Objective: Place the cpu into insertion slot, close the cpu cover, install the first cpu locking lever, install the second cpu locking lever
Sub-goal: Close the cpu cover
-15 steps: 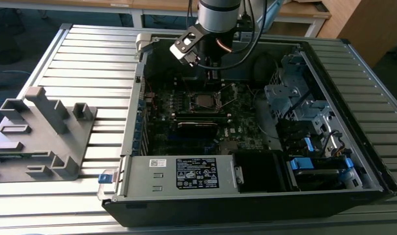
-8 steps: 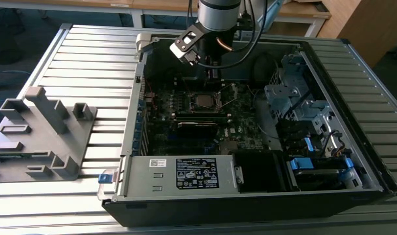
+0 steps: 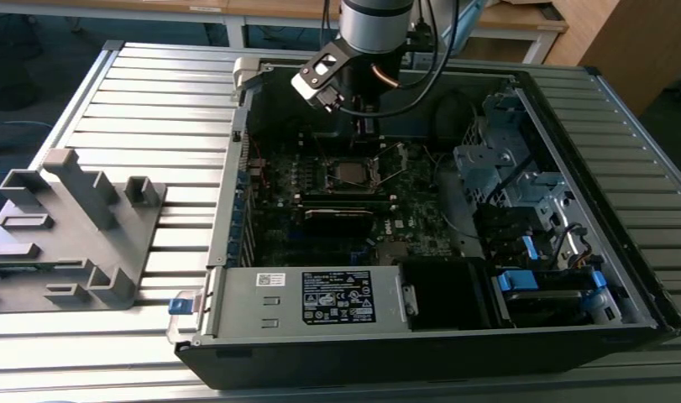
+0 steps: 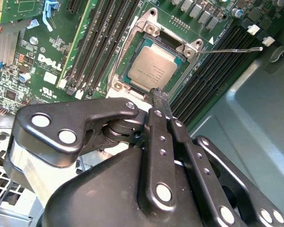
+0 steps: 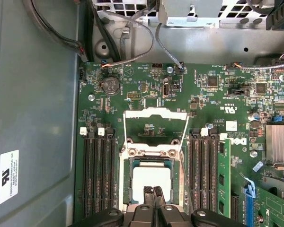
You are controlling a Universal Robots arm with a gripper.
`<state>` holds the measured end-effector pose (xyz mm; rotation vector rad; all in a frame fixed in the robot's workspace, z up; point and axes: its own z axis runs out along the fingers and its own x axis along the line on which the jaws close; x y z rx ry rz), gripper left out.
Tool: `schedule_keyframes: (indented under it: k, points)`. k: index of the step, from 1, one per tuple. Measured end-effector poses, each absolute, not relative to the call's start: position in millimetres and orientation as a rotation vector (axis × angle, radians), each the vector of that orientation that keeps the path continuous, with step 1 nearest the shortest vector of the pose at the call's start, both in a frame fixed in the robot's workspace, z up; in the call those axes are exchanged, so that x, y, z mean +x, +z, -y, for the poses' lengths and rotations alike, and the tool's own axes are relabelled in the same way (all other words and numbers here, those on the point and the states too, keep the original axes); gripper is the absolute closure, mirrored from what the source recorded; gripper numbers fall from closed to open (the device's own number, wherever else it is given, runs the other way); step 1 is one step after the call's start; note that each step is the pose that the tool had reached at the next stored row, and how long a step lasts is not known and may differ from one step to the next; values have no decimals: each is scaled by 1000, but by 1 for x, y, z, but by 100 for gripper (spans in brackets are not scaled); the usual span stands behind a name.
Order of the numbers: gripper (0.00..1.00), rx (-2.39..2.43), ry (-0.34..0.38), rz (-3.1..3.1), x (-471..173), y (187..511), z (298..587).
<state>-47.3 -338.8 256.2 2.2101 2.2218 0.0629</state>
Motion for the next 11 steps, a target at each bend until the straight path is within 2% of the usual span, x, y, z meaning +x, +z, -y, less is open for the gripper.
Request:
schedule_keyframes:
  k: [11]
  points:
    - [90, 2210, 63, -2222, -46, 257, 339]
